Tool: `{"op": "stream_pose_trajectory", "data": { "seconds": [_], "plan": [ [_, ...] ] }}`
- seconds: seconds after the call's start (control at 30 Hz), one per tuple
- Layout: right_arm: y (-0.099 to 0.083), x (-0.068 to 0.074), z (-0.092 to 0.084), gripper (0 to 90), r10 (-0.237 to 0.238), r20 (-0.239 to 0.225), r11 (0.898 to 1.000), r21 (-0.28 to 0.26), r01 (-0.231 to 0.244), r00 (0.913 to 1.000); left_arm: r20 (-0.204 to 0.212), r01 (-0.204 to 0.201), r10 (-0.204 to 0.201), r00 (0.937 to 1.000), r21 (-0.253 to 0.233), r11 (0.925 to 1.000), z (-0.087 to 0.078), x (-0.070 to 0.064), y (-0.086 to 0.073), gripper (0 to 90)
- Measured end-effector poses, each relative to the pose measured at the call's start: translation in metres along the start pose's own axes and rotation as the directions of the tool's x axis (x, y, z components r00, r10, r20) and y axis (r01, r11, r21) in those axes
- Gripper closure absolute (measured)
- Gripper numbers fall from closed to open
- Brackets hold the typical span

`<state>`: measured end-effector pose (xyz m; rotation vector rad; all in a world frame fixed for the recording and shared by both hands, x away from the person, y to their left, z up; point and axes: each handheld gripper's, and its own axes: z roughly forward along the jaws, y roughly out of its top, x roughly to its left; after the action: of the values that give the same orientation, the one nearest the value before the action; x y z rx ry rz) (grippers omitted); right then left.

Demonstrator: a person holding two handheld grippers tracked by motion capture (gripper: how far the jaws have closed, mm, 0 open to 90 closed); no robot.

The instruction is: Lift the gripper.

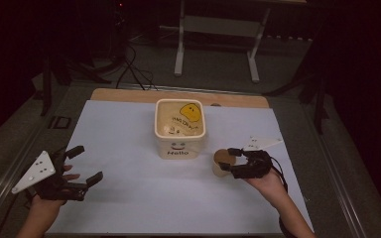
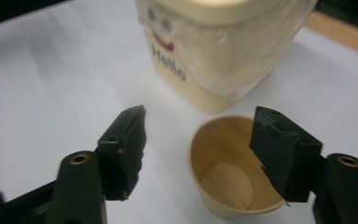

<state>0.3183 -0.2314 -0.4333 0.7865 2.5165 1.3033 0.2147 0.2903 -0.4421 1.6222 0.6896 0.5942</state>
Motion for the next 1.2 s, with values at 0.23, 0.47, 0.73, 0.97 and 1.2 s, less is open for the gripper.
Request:
{"op": "stream_pose_trajectory", "data": {
  "seconds": [0.23, 0.47, 0.73, 0.97, 1.2],
  "plan": [
    [-0.006, -0.001, 0.016, 42.0, -0.025, -0.025, 0.996, 0.086, 0.027, 0.9994, 0.001, -0.002, 0.002, 1.0000, 0.003, 1.0000, 0.000, 0.000, 0.000, 1.4],
    [-0.010, -0.003, 0.026, 50.1, -0.050, -0.033, 0.988, 0.144, 0.054, 0.9982, 0.003, -0.002, 0.002, 1.0000, 0.005, 1.0000, 0.001, 0.000, 0.000, 1.4],
    [-0.015, -0.006, 0.039, 60.7, -0.083, -0.037, 0.972, 0.218, 0.089, 0.9959, 0.005, -0.002, 0.002, 1.0000, 0.008, 1.0000, 0.001, 0.001, -0.001, 1.4],
    [-0.018, -0.004, 0.046, 72.1, -0.135, -0.030, 0.953, 0.270, 0.138, 0.9904, 0.008, 0.001, -0.001, 1.0000, 0.012, 0.9999, 0.002, 0.001, -0.001, 1.4],
    [-0.019, -0.003, 0.048, 81.6, -0.182, -0.025, 0.939, 0.292, 0.181, 0.9831, 0.012, 0.001, -0.001, 0.9999, 0.017, 0.9999, 0.003, 0.001, -0.002, 1.4]
  ]
}}
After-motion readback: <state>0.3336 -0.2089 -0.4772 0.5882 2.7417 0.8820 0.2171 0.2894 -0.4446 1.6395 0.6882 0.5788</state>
